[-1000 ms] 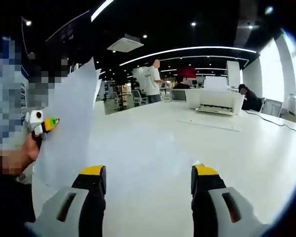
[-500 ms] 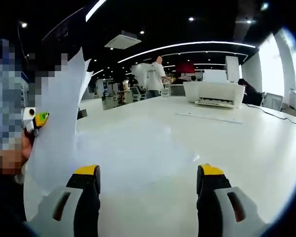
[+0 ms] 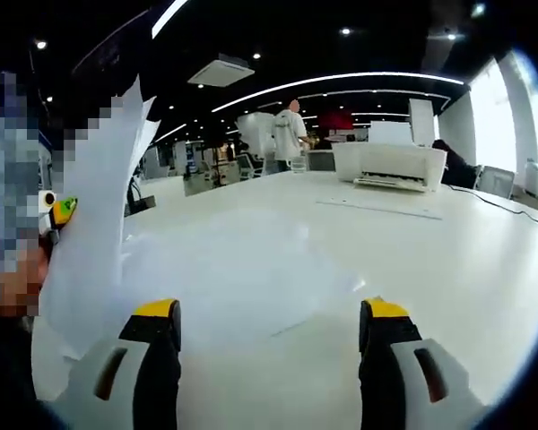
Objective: Organize the stack of printing papers by aligning and flattening the scattered papers on the table
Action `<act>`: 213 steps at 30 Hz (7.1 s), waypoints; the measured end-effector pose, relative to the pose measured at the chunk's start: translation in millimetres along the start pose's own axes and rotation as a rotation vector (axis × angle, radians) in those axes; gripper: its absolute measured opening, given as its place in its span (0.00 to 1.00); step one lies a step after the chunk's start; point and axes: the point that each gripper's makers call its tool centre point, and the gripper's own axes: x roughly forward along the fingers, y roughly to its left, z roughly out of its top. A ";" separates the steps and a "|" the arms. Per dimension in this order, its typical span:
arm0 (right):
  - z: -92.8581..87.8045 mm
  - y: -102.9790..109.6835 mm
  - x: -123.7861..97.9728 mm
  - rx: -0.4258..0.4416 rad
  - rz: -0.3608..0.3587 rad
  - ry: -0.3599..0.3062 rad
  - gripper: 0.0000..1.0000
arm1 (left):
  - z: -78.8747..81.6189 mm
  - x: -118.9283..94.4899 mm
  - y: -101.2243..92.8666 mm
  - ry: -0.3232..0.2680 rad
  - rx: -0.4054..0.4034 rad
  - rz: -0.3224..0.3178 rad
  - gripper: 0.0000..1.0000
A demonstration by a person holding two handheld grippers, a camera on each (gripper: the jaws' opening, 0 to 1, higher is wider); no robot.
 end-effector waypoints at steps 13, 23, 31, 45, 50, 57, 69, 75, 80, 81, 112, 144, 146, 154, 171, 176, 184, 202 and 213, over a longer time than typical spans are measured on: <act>3.7 -30.4 28.5 -0.012 -0.044 0.011 0.77 | -0.1 0.2 1.0 0.002 -0.004 0.003 0.06; 9.0 -30.8 43.0 -0.031 -0.022 0.000 0.74 | 1.7 -0.6 1.7 -0.005 -0.009 -0.003 0.06; -1.2 -32.0 47.6 -0.056 -0.036 0.038 0.70 | 3.0 -0.6 1.8 -0.013 -0.016 -0.008 0.06; 5.9 -26.5 53.0 -0.071 0.004 0.016 0.50 | 3.5 -0.7 2.1 -0.013 -0.017 -0.006 0.06; 7.7 -16.2 51.3 -0.090 0.040 0.017 0.35 | 3.2 -0.5 2.2 -0.012 -0.016 -0.005 0.06; 6.2 -4.5 49.3 -0.102 0.084 0.022 0.18 | 3.5 -0.4 1.3 -0.013 -0.017 -0.006 0.06; 2.3 10.4 43.5 -0.120 0.132 0.026 0.02 | 3.4 -0.2 1.6 -0.014 -0.020 -0.007 0.06; 21.6 13.2 33.8 -0.121 0.120 -0.092 0.00 | 3.5 0.3 0.3 -0.015 -0.023 -0.009 0.06; 37.8 17.0 16.7 -0.164 0.131 -0.203 0.00 | 4.5 0.2 0.4 -0.020 -0.029 -0.009 0.06; 40.8 18.0 14.3 -0.166 0.138 -0.220 0.00 | 4.5 0.3 0.4 -0.020 -0.030 -0.009 0.06; 164.8 20.8 -112.4 -0.169 0.115 -0.551 0.00 | 3.7 -0.8 -3.0 -0.021 -0.031 -0.016 0.06; 201.5 61.2 -234.7 -0.314 0.168 -0.673 0.00 | -8.0 1.6 -6.4 0.025 0.005 -0.054 0.06; 199.9 66.0 -238.6 -0.323 0.177 -0.672 0.00 | -8.1 1.5 -6.5 0.026 0.005 -0.054 0.06; 194.0 91.4 -248.1 -0.322 0.271 -0.644 0.00 | -7.2 1.5 -7.5 0.023 0.005 -0.054 0.06; 163.1 100.9 -211.3 -0.314 0.370 -0.409 0.00 | -5.2 3.6 -14.7 0.016 -0.015 -0.084 0.06; 160.2 101.7 -202.2 -0.311 0.390 -0.377 0.00 | -5.3 4.5 -18.2 0.018 -0.015 -0.099 0.07; 153.2 94.2 -161.2 -0.321 0.399 -0.266 0.00 | -3.5 6.1 -29.2 0.012 -0.038 -0.159 0.07; 146.7 81.3 -92.8 -0.304 0.364 -0.116 0.00 | -0.9 7.7 -37.6 0.011 -0.097 -0.214 0.10; 141.9 110.2 -66.5 -0.265 0.401 -0.077 0.00 | -0.5 8.3 -37.9 0.020 -0.107 -0.215 0.14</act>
